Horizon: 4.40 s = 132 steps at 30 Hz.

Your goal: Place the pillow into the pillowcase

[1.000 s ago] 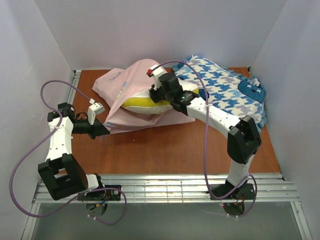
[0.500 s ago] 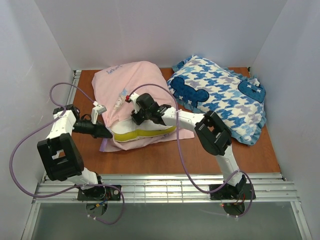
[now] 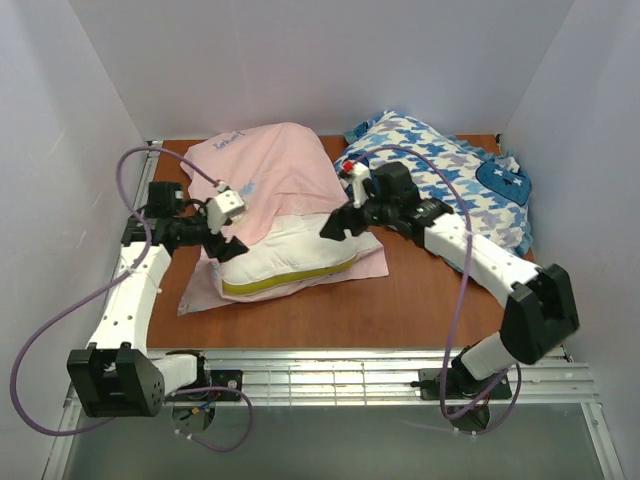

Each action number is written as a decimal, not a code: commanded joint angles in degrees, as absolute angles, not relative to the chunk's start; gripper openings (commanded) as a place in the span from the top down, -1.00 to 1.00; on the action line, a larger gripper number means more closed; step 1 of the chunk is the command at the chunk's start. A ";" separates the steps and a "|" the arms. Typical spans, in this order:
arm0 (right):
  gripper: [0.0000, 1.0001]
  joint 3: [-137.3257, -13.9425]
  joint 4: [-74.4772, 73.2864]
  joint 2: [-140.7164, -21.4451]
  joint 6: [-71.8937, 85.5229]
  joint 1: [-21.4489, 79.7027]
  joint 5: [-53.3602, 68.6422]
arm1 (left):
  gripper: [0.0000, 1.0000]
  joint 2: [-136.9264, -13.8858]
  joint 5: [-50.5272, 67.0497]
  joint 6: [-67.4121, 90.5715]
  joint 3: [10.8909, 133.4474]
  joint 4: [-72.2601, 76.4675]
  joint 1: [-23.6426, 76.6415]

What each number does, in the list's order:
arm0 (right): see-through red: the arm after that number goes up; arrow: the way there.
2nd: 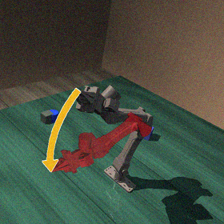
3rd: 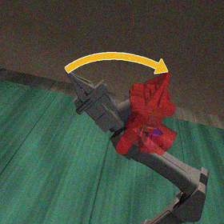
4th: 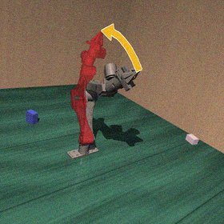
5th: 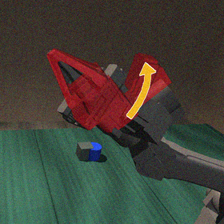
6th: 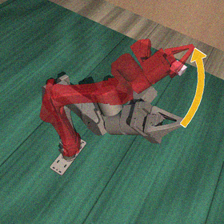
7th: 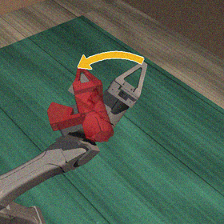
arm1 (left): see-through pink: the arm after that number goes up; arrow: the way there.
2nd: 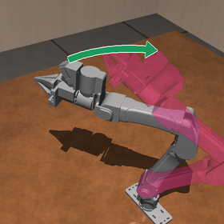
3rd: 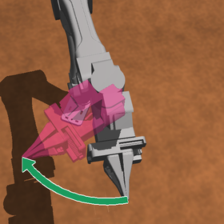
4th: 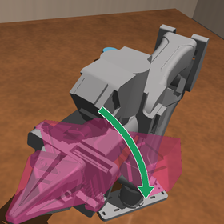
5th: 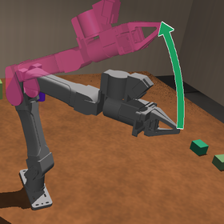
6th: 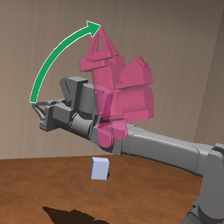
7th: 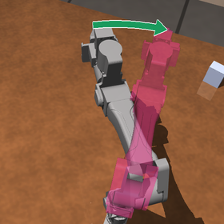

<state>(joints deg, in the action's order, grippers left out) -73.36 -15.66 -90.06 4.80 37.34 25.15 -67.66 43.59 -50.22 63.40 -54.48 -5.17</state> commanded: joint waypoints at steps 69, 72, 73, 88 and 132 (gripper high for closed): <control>0.97 -50.98 -29.00 -63.12 -7.13 17.76 69.96 | 1.00 -91.73 -11.51 -40.26 40.36 1.88 36.74; 0.97 -48.70 -29.00 -61.44 -6.51 16.53 70.40 | 1.00 -95.87 -16.43 -38.68 41.03 4.92 36.48; 0.97 -47.91 -29.09 -61.35 -6.16 16.35 70.84 | 1.00 -96.24 -16.35 -35.97 42.96 3.44 36.04; -0.11 -52.03 -28.31 -71.97 -8.26 15.82 46.60 | 0.81 -88.33 10.73 -27.43 56.61 -18.72 33.31; -0.27 -74.08 -1.65 -118.12 -69.70 43.42 31.82 | 1.00 -92.37 54.84 -22.41 76.73 -42.54 15.91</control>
